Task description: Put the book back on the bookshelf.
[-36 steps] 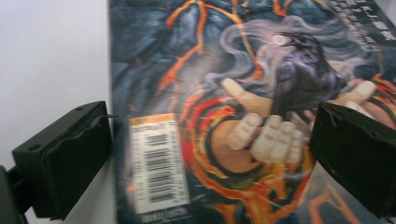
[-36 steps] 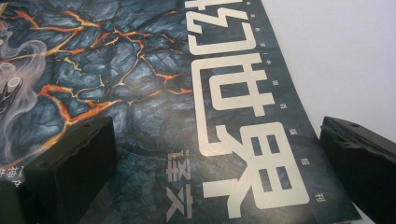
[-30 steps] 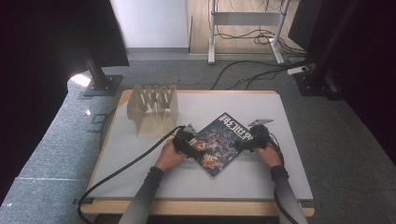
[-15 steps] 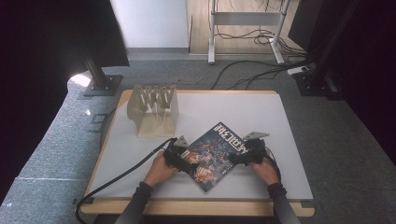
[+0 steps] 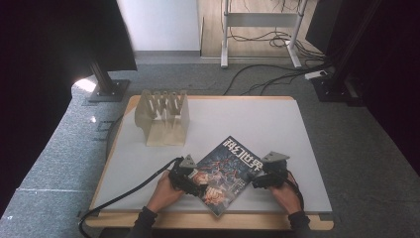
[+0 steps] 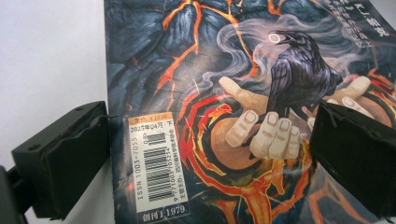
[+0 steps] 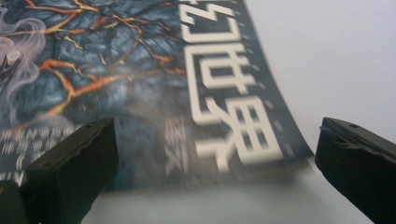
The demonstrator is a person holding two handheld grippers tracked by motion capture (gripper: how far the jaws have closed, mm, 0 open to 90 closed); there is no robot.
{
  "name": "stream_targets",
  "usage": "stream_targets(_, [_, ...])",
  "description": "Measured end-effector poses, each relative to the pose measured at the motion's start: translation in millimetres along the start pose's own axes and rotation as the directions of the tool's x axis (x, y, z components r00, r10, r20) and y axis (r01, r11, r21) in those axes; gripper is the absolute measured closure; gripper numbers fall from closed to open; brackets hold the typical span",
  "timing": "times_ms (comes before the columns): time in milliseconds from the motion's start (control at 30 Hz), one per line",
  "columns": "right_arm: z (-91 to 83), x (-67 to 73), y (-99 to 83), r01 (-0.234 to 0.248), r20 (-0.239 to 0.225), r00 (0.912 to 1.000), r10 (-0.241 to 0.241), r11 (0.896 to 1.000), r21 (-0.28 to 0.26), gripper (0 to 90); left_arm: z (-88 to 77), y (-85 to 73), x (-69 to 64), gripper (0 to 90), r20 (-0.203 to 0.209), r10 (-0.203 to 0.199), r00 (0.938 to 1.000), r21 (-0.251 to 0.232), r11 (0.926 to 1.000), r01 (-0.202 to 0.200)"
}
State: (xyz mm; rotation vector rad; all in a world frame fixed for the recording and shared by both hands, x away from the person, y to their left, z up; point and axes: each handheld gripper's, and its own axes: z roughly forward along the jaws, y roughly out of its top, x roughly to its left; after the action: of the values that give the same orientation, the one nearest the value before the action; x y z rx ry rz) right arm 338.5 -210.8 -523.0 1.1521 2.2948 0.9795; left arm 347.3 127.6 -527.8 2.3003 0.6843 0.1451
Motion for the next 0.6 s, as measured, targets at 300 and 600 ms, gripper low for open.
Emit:
stream_targets(300, [-12.2, -7.4, -21.7, -0.020, 0.028, 0.9994, 0.018, 0.998, 0.058, 0.0, -5.9, -9.1, -28.7, 0.0, 0.021, 0.026, 0.9994, 0.014, 0.9996, -0.026])
stream_targets(600, [-6.6, -10.0, -16.1, -0.039, 0.012, 0.9992, 0.039, 0.997, 0.067, 0.0, -25.8, -6.0, -5.2, 0.0, -0.003, 0.019, 0.9998, 0.048, 0.9987, -0.019])
